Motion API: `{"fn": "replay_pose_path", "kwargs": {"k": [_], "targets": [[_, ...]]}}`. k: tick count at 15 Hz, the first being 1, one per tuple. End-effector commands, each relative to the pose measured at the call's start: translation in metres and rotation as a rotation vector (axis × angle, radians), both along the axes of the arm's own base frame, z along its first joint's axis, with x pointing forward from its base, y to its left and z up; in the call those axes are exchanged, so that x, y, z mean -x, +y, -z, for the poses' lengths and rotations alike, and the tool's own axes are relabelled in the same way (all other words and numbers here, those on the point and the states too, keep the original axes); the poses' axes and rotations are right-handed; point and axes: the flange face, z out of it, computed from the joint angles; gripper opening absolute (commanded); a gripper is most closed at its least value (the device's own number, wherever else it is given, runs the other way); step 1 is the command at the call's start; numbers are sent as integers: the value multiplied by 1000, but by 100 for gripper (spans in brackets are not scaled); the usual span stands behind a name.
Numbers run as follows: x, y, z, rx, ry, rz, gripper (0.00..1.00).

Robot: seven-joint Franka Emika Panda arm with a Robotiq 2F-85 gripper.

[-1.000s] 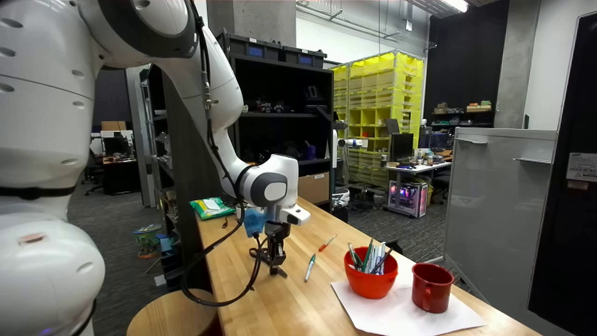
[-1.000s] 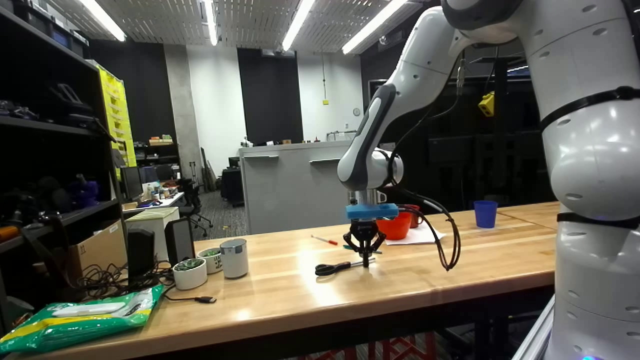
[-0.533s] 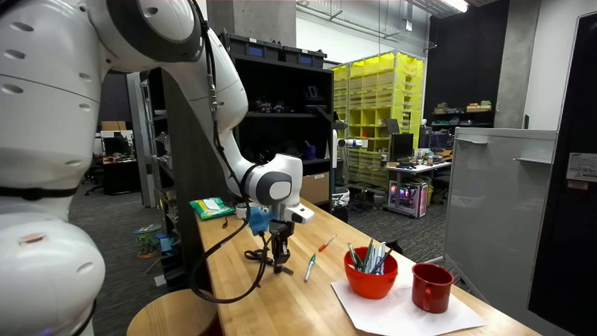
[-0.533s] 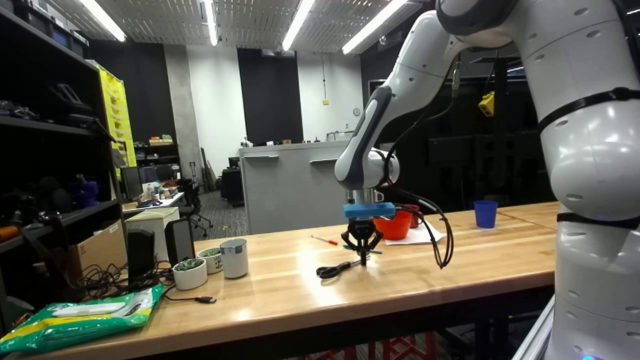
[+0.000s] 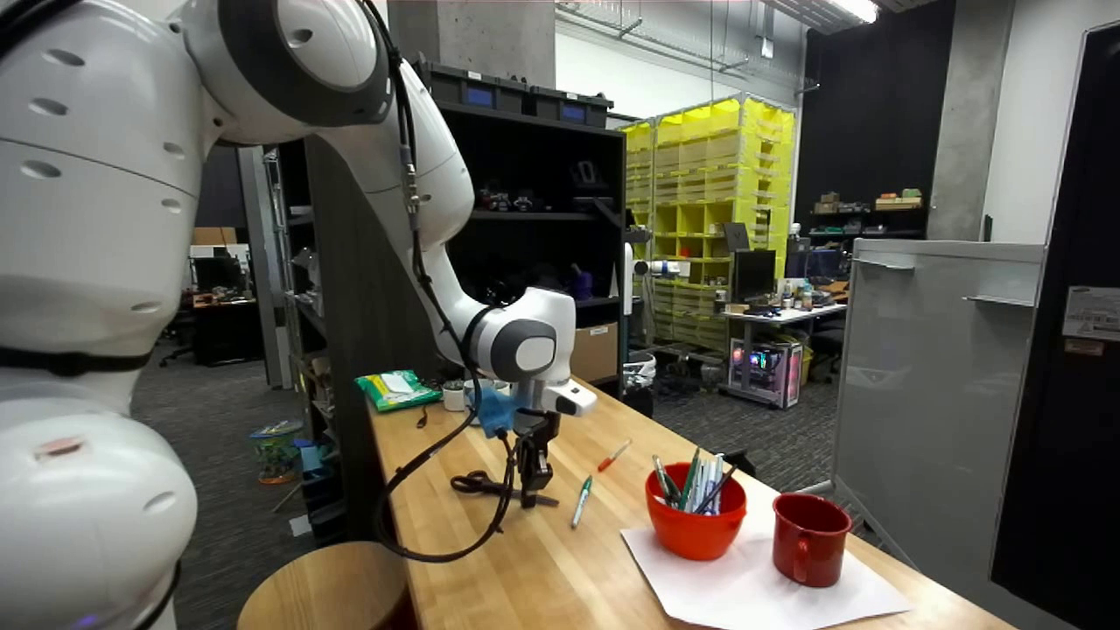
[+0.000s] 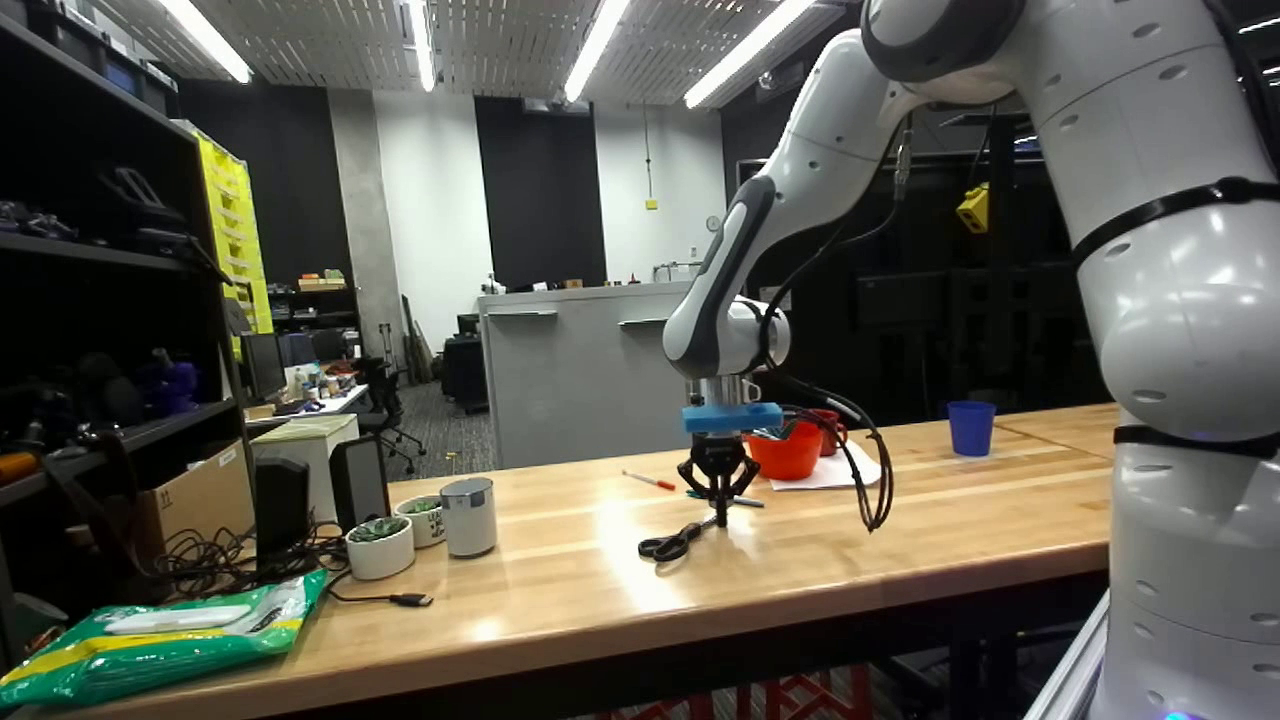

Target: Spin the scissors clockwise and open and close the scissors legs using the thumb and finger placements

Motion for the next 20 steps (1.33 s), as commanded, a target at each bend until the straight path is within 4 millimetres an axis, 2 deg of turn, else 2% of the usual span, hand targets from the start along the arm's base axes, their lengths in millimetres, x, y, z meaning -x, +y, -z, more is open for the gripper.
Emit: {"fn": "replay_pose_path", "kwargs": {"k": [1,20], "targets": [[-12,-4,8,-4,15,-18,0],[-49,-1,4,16,28,-60,0]]}}
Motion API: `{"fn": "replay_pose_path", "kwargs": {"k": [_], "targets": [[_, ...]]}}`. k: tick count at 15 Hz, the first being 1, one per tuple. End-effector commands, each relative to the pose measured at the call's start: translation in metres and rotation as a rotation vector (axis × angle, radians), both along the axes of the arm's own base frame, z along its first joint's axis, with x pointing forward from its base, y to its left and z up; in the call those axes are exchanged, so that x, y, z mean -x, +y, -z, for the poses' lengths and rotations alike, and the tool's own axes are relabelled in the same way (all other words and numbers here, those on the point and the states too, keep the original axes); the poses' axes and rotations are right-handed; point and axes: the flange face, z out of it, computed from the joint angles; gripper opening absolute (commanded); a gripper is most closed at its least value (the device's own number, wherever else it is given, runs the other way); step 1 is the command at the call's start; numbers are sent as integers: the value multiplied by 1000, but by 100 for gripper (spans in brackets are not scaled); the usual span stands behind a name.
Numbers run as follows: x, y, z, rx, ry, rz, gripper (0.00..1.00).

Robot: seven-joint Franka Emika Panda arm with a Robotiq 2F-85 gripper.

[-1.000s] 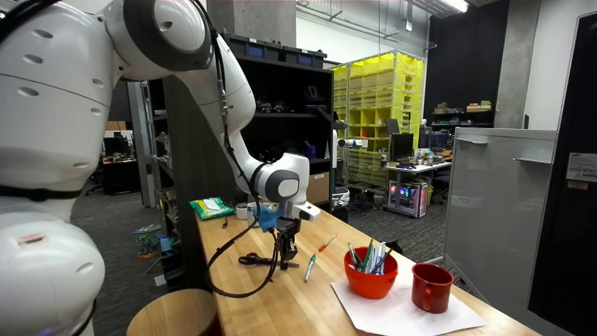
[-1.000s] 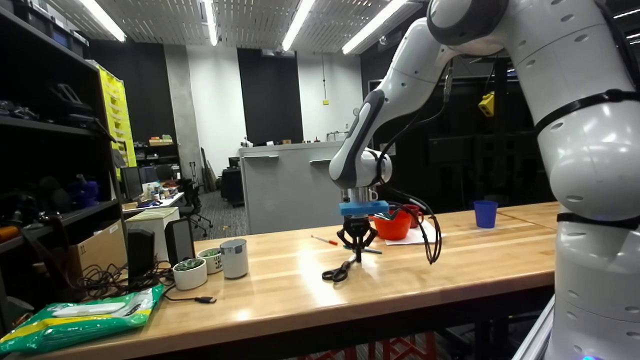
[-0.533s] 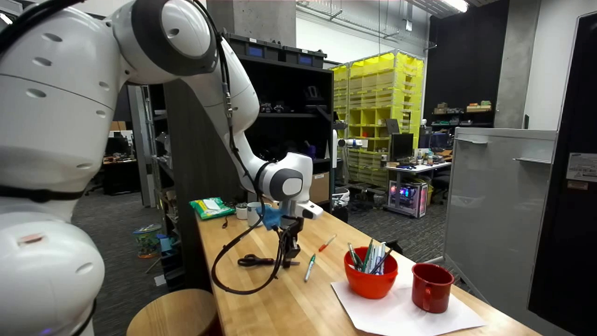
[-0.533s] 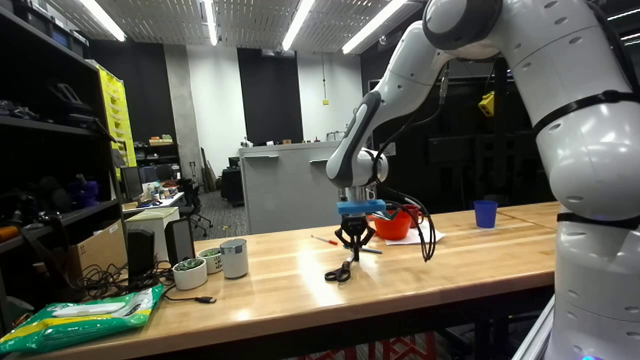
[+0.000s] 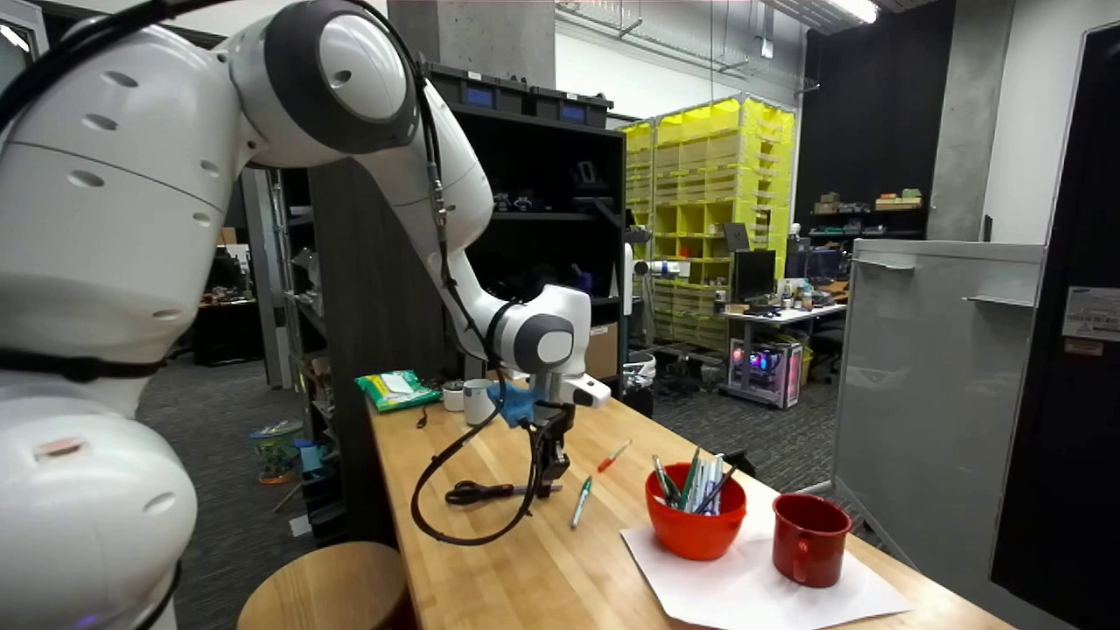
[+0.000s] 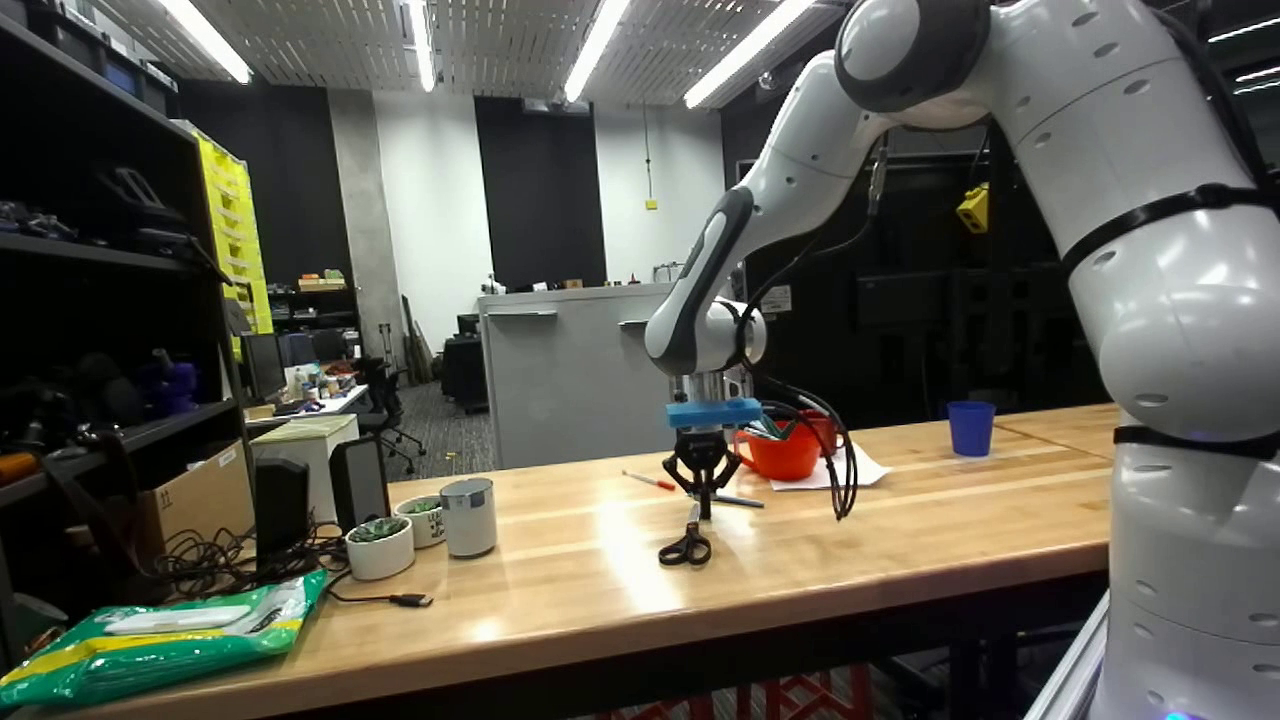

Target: Spin the scissors clockwise and open and close the scissors legs using the thumb and finger placements

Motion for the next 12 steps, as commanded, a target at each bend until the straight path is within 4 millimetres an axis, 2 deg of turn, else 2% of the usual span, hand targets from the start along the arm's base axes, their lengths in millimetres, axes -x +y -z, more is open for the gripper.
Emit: {"fn": "replay_pose_path", "kwargs": {"k": [1,4,6,12], "targets": [[-10,3,5,17,14,-29,0],[-9,6,2,21,15,-44,0],[-1,14,-5,34,19,-66,0],[37,55,-26,74,59,-154,0]]}}
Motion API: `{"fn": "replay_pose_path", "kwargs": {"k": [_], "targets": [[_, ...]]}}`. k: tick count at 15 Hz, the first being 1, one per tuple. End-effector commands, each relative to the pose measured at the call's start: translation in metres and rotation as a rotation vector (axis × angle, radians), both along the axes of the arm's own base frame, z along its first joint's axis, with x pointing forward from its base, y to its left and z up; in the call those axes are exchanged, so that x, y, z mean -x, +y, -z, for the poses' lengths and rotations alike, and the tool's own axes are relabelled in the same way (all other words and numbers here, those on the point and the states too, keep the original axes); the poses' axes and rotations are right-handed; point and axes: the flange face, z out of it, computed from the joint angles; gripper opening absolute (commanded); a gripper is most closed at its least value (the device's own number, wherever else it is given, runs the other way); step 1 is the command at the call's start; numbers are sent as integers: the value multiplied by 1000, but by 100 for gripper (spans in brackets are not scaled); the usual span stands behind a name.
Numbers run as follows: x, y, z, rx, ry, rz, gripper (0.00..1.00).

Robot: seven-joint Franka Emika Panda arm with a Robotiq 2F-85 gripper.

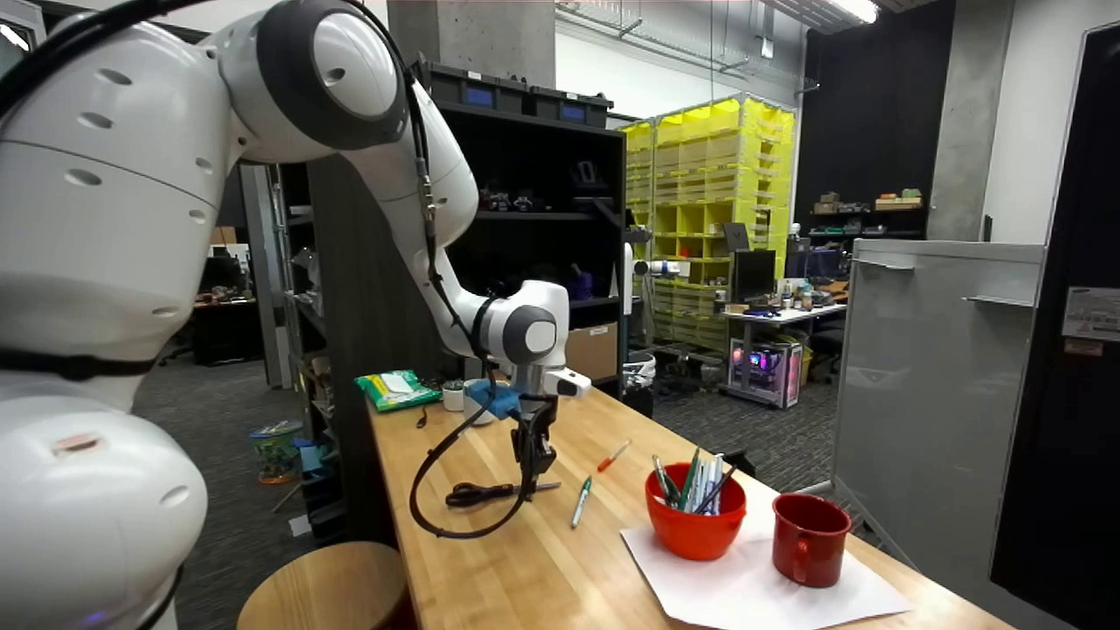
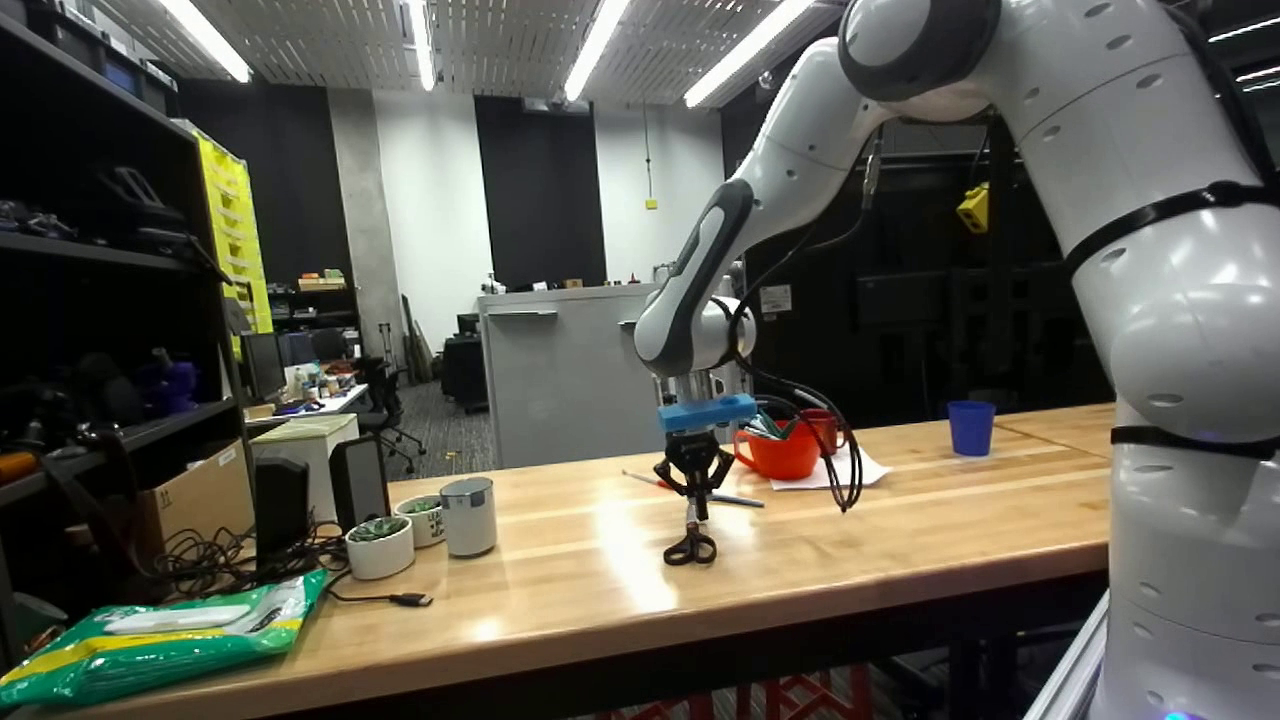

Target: Spin the scissors clockwise and open and close the scissors legs using the thumb and finger placements

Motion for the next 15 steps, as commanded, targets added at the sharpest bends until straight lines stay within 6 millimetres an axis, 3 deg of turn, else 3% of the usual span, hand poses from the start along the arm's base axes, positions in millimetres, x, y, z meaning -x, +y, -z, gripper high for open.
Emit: {"fn": "replay_pose_path", "kwargs": {"k": [1,7,8,10,15], "targets": [[37,29,-24,24,29,-27,0],[80,58,-45,-2,30,14,0],[86,60,-47,-17,28,37,26],[95,65,-49,-49,31,62,31],[111,70,-53,-106,25,99,63]]}}
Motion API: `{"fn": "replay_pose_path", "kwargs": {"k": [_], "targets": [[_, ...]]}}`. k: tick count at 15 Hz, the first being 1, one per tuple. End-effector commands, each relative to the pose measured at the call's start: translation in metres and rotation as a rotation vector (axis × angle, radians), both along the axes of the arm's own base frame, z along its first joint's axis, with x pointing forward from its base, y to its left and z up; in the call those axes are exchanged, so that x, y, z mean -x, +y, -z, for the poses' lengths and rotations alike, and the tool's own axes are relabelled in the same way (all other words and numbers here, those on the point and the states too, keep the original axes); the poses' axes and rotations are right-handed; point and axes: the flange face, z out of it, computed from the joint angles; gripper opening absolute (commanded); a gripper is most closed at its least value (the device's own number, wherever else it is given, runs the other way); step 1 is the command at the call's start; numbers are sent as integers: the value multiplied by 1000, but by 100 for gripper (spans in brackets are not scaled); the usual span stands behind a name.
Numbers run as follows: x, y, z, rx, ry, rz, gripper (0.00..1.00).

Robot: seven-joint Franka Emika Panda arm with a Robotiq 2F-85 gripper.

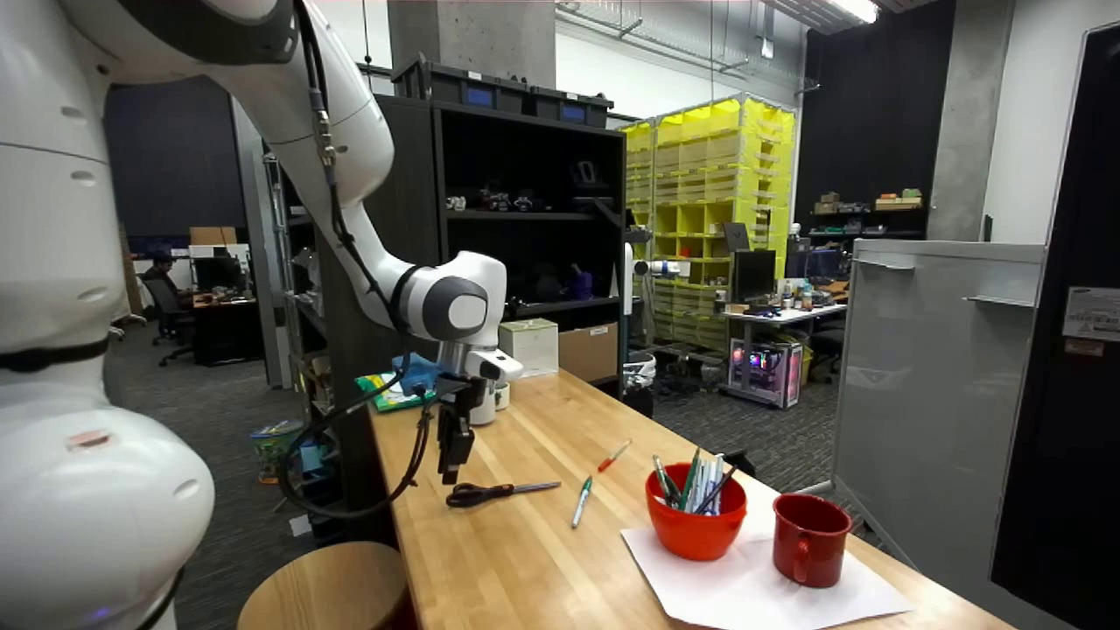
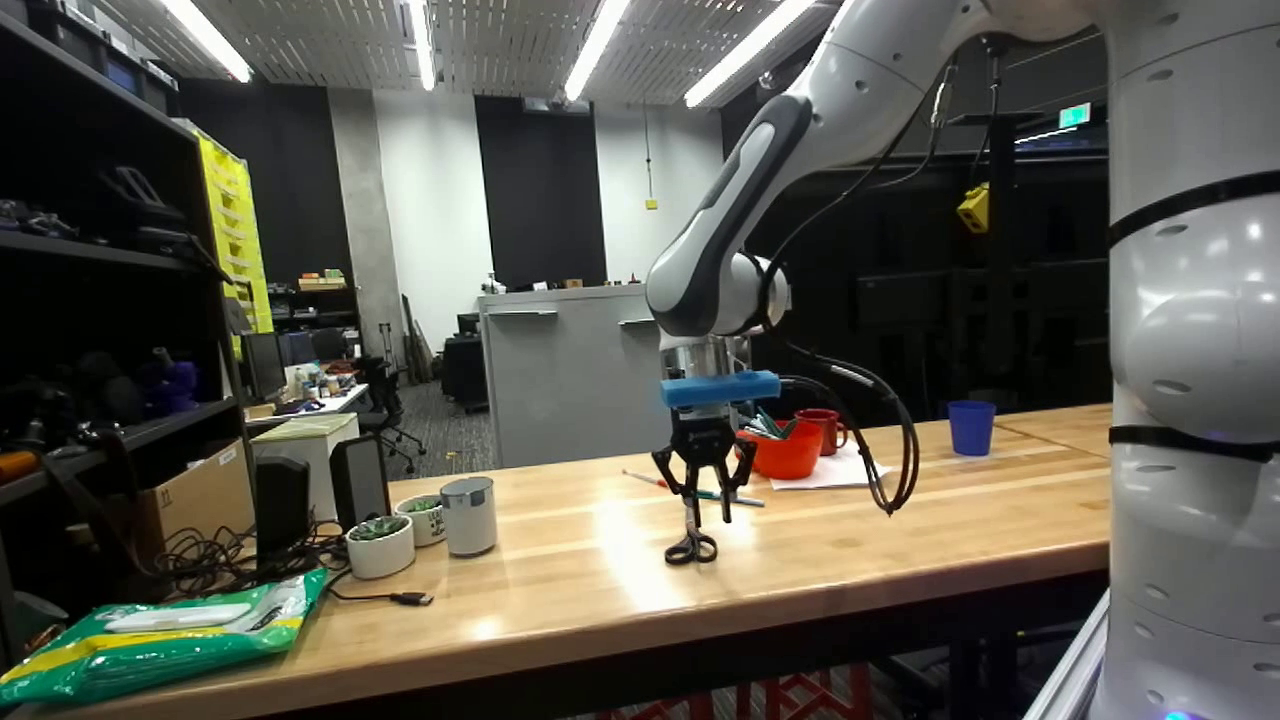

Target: Spin the scissors clockwise and open and close the scissors legs using the thumb and finger placements

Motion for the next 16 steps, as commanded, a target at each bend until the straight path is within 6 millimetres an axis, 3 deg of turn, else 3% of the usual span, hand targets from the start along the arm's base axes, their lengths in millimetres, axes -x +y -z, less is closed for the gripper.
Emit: {"fn": "replay_pose_path", "kwargs": {"k": [1,5,16], "targets": [[15,2,-9,-18,-23,19,70],[14,4,-14,-10,-39,16,98],[10,6,-16,-7,-36,23,100]]}}
